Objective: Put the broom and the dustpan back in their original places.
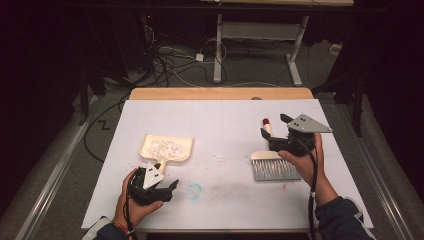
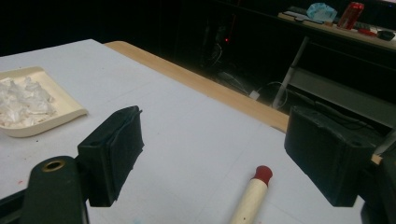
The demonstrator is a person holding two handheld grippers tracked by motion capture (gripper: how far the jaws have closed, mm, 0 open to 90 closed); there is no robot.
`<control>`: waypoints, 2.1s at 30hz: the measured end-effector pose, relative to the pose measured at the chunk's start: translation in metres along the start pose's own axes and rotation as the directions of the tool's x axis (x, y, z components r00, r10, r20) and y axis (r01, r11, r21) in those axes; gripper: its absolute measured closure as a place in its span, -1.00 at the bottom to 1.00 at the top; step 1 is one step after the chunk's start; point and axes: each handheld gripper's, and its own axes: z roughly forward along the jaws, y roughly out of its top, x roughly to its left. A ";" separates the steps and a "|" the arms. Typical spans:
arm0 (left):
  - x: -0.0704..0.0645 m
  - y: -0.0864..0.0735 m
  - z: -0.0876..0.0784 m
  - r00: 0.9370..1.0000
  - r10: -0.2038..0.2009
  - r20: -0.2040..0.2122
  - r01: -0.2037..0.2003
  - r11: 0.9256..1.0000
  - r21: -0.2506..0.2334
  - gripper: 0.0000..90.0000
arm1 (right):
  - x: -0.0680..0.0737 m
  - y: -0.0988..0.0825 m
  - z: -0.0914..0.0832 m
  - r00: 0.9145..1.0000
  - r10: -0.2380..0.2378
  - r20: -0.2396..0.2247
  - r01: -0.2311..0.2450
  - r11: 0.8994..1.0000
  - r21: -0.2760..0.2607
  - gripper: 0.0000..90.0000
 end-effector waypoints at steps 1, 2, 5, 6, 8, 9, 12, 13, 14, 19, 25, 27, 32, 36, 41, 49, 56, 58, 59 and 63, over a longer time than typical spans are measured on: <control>0.000 0.000 0.000 1.000 0.004 -0.001 -0.004 1.000 -0.002 -0.54 | 0.000 0.000 -0.001 1.000 -0.003 -0.001 0.003 1.000 -0.001 -0.56; 0.000 0.000 -0.001 1.000 0.006 0.002 -0.006 1.000 -0.002 -0.54 | 0.001 0.000 -0.002 1.000 -0.001 -0.005 0.001 1.000 0.001 -0.56; -0.002 0.000 -0.001 1.000 0.017 0.003 -0.017 1.000 -0.004 -0.55 | 0.003 0.001 -0.005 1.000 0.000 -0.014 0.000 1.000 0.009 -0.56; -0.002 0.000 -0.001 1.000 0.019 0.005 -0.019 1.000 -0.002 -0.56 | 0.004 0.001 -0.007 1.000 -0.010 -0.013 0.010 1.000 0.014 -0.56; -0.002 0.000 -0.001 1.000 0.024 0.009 -0.024 1.000 -0.004 -0.56 | 0.005 0.001 -0.009 1.000 -0.022 -0.013 0.022 1.000 0.015 -0.56; -0.002 0.001 -0.001 1.000 0.029 0.009 -0.029 1.000 -0.004 -0.56 | 0.006 0.001 -0.010 1.000 -0.025 -0.012 0.025 1.000 0.011 -0.56; -0.003 0.001 -0.001 0.999 0.034 0.009 -0.034 0.999 0.000 -0.56 | 0.006 0.001 -0.014 1.000 -0.026 -0.010 0.026 1.000 0.009 -0.56; -0.004 0.001 0.000 0.999 0.038 0.011 -0.038 0.999 0.001 -0.56 | 0.007 0.000 -0.015 0.999 -0.033 -0.009 0.033 0.999 0.009 -0.56; -0.004 0.000 0.000 0.999 0.041 0.014 -0.041 0.999 -0.002 -0.56 | 0.007 0.000 -0.016 0.999 -0.034 -0.007 0.034 0.999 0.011 -0.56; -0.005 0.001 0.000 0.999 0.051 0.018 -0.051 0.999 -0.006 -0.58 | 0.011 0.000 -0.023 0.998 -0.058 -0.001 0.058 0.998 0.003 -0.55; -0.005 0.001 -0.001 0.998 0.067 0.010 -0.067 0.998 -0.016 -0.58 | 0.013 0.000 -0.030 0.998 -0.066 -0.001 0.066 0.998 -0.003 -0.55; -0.006 0.001 -0.001 0.998 0.057 0.018 -0.057 0.998 -0.014 -0.58 | 0.013 -0.001 -0.032 0.998 -0.068 -0.001 0.068 0.998 -0.005 -0.55; -0.006 0.002 -0.001 0.997 0.073 0.015 -0.073 0.997 -0.017 -0.58 | 0.014 -0.002 -0.038 0.997 -0.074 -0.002 0.074 0.997 -0.007 -0.55; -0.007 0.001 -0.001 0.998 0.064 0.020 -0.064 0.998 -0.014 -0.58 | 0.014 -0.003 -0.043 0.996 -0.087 0.005 0.087 0.996 -0.006 -0.55; -0.007 0.002 -0.001 0.997 0.080 0.017 -0.080 0.997 -0.016 -0.58 | 0.015 -0.005 -0.049 0.995 -0.097 0.009 0.098 0.995 -0.005 -0.55; -0.007 0.002 -0.001 0.996 0.083 0.020 -0.083 0.996 -0.018 -0.58 | 0.018 -0.010 -0.058 0.992 -0.125 0.024 0.125 0.992 0.000 -0.54; -0.008 0.002 -0.001 0.996 0.084 0.020 -0.083 0.996 -0.020 -0.58 | 0.017 -0.016 -0.067 0.987 -0.155 0.046 0.155 0.988 0.010 -0.55; -0.008 0.002 -0.001 0.996 0.087 0.019 -0.086 0.996 -0.018 -0.58 | 0.018 -0.018 -0.070 0.984 -0.169 0.054 0.168 0.986 0.012 -0.55; -0.009 0.002 -0.001 0.996 0.087 0.021 -0.086 0.996 -0.020 -0.59 | 0.018 -0.019 -0.071 0.984 -0.169 0.054 0.169 0.986 0.012 -0.55; -0.010 0.002 -0.002 0.996 0.080 0.026 -0.079 0.997 -0.014 -0.58 | 0.017 -0.025 -0.076 0.985 -0.166 0.051 0.165 0.986 0.021 -0.55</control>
